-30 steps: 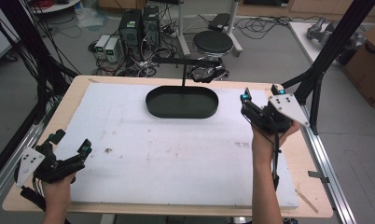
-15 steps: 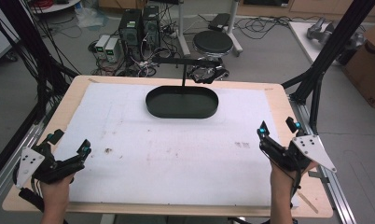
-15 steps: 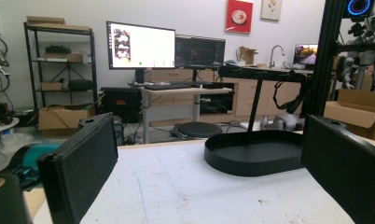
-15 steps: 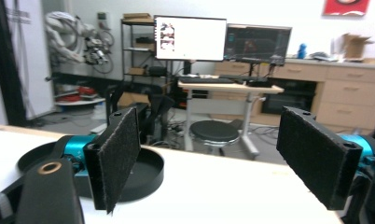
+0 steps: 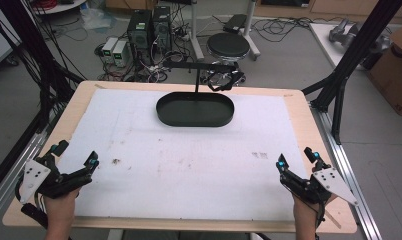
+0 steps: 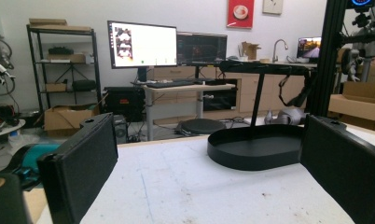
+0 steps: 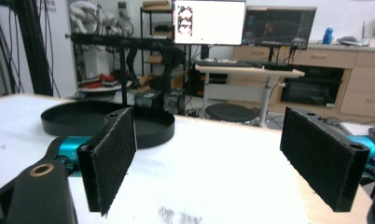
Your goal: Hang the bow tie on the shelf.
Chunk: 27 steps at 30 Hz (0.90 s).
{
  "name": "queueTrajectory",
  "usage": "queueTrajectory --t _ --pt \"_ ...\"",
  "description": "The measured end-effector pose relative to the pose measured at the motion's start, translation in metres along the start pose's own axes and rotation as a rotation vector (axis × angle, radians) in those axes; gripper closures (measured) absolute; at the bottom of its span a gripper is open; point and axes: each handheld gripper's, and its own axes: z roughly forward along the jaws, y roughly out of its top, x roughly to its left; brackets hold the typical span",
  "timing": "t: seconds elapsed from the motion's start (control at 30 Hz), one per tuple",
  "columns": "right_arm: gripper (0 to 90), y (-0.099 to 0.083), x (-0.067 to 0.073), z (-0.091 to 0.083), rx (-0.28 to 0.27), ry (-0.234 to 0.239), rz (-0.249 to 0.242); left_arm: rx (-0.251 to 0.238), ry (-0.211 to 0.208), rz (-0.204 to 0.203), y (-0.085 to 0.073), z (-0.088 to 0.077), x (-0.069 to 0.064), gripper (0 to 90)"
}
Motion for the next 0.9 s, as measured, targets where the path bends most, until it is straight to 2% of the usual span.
queueTrajectory --t 0.17,0.33,0.73,0.9 --pt "16.8 -0.008 -0.003 0.001 0.008 -0.003 0.022 0.010 -0.005 0.004 -0.002 0.001 -0.001 5.1" --pt "16.0 -0.020 -0.008 0.003 0.045 -0.007 0.057 0.028 -0.009 0.008 -0.007 0.004 -0.002 5.1" --pt "14.0 -0.026 -0.004 0.004 0.067 0.021 0.053 0.052 -0.024 0.012 -0.010 0.005 -0.002 5.0" --pt "12.3 -0.031 -0.003 0.007 0.089 0.013 0.052 0.053 -0.026 0.012 -0.010 0.006 -0.002 5.1"
